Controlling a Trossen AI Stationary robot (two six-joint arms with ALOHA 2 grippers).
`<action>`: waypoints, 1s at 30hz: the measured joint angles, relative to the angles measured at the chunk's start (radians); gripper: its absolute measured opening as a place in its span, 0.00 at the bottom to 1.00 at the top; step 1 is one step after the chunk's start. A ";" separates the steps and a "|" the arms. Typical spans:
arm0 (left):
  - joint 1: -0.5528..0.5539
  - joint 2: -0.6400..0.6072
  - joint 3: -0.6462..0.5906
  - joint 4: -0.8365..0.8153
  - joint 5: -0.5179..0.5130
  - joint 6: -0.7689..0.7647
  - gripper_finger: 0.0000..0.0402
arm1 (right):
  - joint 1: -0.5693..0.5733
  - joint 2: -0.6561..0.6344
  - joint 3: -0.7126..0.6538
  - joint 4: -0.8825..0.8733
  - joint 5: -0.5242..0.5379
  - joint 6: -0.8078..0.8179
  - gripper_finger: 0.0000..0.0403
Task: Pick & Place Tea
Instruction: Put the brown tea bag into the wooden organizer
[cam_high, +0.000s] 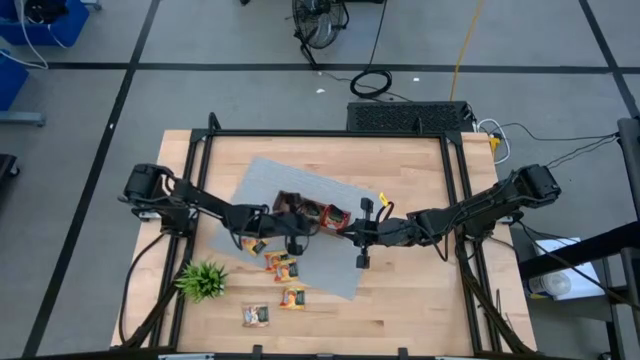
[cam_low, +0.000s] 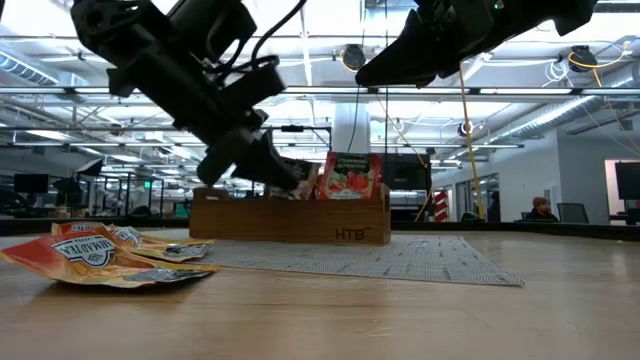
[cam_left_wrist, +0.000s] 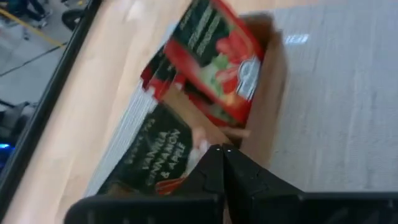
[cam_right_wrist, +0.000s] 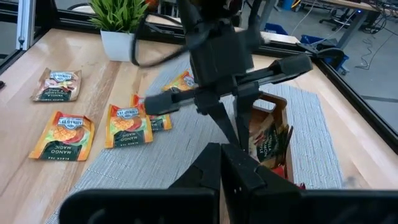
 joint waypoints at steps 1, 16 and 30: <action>0.002 0.001 0.000 -0.004 -0.011 0.006 0.01 | 0.001 0.000 0.000 -0.003 0.000 0.000 0.00; 0.008 -0.001 0.000 -0.065 0.029 -0.062 0.01 | 0.000 0.000 0.000 -0.013 0.000 0.007 0.00; -0.066 -0.126 0.004 -0.106 -0.005 0.016 0.08 | 0.000 0.000 0.000 -0.007 0.000 0.007 0.00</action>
